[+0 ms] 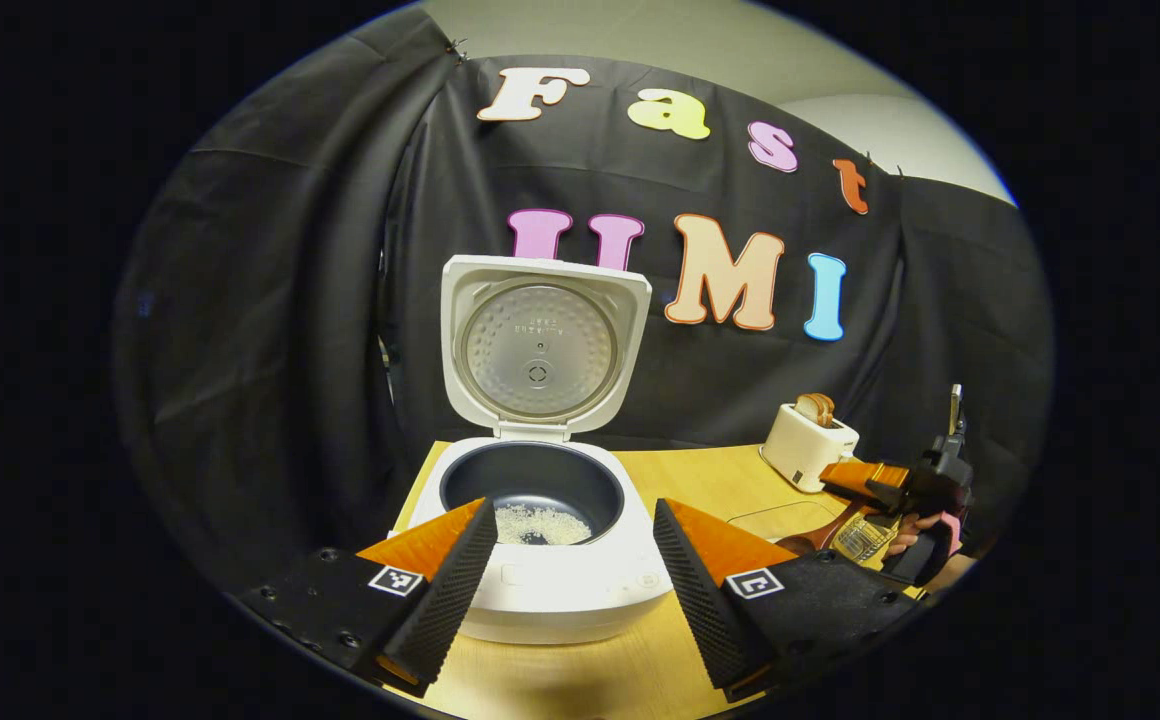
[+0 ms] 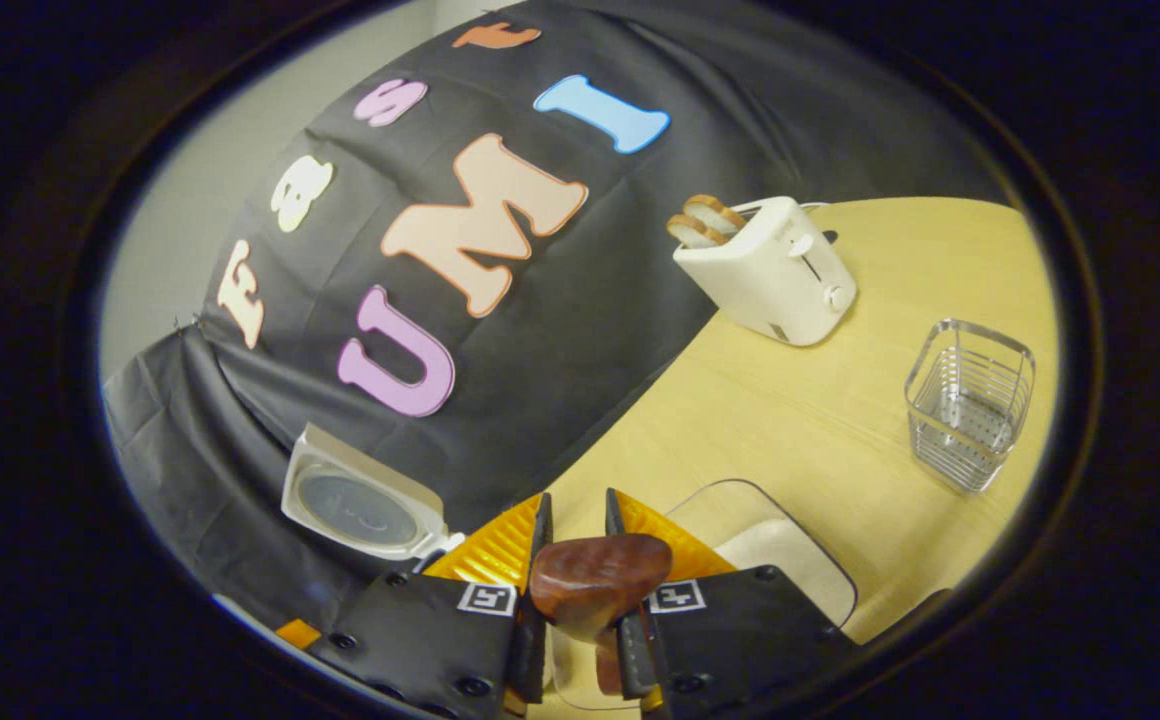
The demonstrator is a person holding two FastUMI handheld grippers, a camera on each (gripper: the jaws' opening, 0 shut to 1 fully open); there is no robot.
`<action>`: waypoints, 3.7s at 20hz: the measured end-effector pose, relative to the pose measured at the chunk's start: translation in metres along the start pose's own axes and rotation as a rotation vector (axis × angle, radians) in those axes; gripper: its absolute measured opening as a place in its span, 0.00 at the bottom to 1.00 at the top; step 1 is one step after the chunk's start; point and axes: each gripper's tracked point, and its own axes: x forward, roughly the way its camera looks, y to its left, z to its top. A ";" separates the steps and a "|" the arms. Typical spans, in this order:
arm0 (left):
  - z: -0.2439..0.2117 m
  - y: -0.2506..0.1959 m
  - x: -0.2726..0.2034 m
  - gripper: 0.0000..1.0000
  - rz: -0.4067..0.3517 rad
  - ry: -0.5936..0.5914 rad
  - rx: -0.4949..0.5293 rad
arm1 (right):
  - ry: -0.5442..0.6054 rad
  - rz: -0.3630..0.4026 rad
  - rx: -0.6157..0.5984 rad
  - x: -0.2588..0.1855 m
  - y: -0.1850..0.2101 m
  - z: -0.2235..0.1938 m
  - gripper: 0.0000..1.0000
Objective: Close the left gripper, press the button to open the rice cooker; take a wooden spoon from the chopstick holder with the right hand, scoop a spoonful of rice and pour it into the rice cooker, then put the wooden spoon back into the chopstick holder.
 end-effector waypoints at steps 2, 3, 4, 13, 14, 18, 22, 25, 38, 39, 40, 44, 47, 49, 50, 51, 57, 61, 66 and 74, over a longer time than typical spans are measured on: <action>0.000 -0.001 0.001 0.94 -0.008 -0.001 -0.003 | -0.021 0.004 0.054 -0.003 0.007 0.009 0.31; 0.000 -0.001 0.000 0.94 -0.011 -0.001 -0.008 | -0.028 0.010 0.076 -0.005 0.012 0.012 0.31; -0.002 -0.001 0.000 0.94 -0.013 0.002 -0.014 | -0.035 0.018 0.094 -0.006 0.017 0.015 0.31; -0.005 0.014 -0.008 0.94 -0.009 0.004 -0.042 | -0.069 0.167 0.338 0.011 0.111 0.007 0.32; -0.006 0.017 -0.010 0.94 -0.005 0.004 -0.038 | -0.069 0.184 0.363 0.015 0.122 0.002 0.31; -0.005 0.028 -0.015 0.94 0.015 0.004 -0.034 | -0.046 0.204 0.382 0.034 0.155 -0.023 0.34; -0.008 0.041 -0.020 0.94 0.037 0.003 -0.035 | -0.035 0.206 0.331 0.048 0.185 -0.048 0.33; -0.009 0.049 -0.023 0.94 0.051 0.004 -0.042 | -0.047 0.213 0.221 0.056 0.215 -0.061 0.33; -0.016 0.069 -0.024 0.94 0.086 0.009 -0.066 | -0.054 0.310 -0.400 0.072 0.325 -0.129 0.30; -0.018 0.071 -0.024 0.94 0.088 0.010 -0.063 | -0.055 0.317 -0.439 0.071 0.328 -0.134 0.30; -0.019 0.071 -0.024 0.94 0.088 0.012 -0.061 | -0.058 0.325 -0.484 0.070 0.332 -0.136 0.30; -0.025 0.069 -0.023 0.94 0.080 0.021 -0.068 | -0.071 0.356 -0.686 0.066 0.346 -0.153 0.31; -0.028 0.069 -0.021 0.94 0.080 0.027 -0.061 | -0.076 0.377 -0.813 0.063 0.350 -0.166 0.31; -0.029 0.069 -0.023 0.94 0.080 0.030 -0.050 | -0.090 0.384 -0.904 0.059 0.356 -0.176 0.31; -0.031 0.069 -0.023 0.94 0.080 0.030 -0.046 | -0.104 0.389 -0.959 0.055 0.358 -0.179 0.30; -0.031 0.070 -0.024 0.94 0.080 0.031 -0.044 | -0.126 0.394 -1.021 0.053 0.360 -0.181 0.30; -0.039 0.068 -0.025 0.94 0.077 0.047 -0.056 | -0.264 0.472 -1.277 0.030 0.381 -0.198 0.32; -0.037 0.065 -0.029 0.94 0.080 0.042 -0.050 | -0.280 0.488 -1.301 0.021 0.385 -0.203 0.33; -0.036 0.059 -0.031 0.94 0.074 0.039 -0.030 | -0.266 0.465 -1.180 0.018 0.381 -0.172 0.31; -0.026 0.023 -0.026 0.94 0.028 0.021 0.001 | -0.363 0.302 -1.046 -0.007 0.316 -0.021 0.31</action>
